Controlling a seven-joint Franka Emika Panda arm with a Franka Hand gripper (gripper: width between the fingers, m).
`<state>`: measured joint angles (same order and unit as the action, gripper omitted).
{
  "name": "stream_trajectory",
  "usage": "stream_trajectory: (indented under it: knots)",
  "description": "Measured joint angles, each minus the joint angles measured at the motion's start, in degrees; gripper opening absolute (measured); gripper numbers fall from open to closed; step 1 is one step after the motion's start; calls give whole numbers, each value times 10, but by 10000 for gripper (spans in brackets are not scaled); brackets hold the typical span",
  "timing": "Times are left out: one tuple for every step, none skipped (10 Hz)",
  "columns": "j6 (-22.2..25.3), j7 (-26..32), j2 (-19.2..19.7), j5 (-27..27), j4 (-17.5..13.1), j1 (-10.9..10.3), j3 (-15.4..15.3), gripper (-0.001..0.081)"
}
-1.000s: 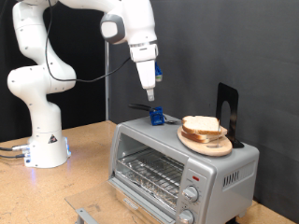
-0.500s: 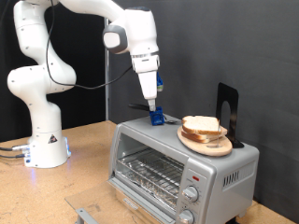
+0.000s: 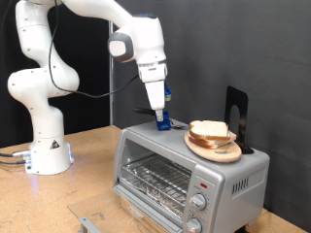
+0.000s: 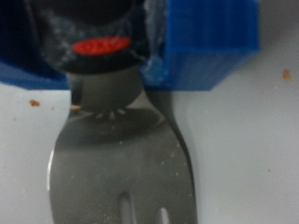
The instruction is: Make a piece of toast with the oven
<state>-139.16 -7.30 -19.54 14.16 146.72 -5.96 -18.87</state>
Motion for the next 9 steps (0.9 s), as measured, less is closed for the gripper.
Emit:
stream_trajectory:
  knots:
    - [-5, 1, 2, 1, 3, 0, 0, 808]
    - [-6, 4, 4, 4, 4, -1, 0, 808]
    - [-6, 5, 6, 6, 5, -1, 0, 808]
    - [-8, 7, 9, 9, 6, -1, 0, 808]
    - [-13, 13, 14, 16, 6, -1, 0, 808]
    - [-18, 21, 18, 26, 6, -2, 0, 808]
    - [-21, 28, 20, 37, 6, -3, 0, 808]
    - [-21, 38, 21, 47, 6, -3, 1, 808]
    - [-21, 47, 22, 58, 6, -4, 1, 808]
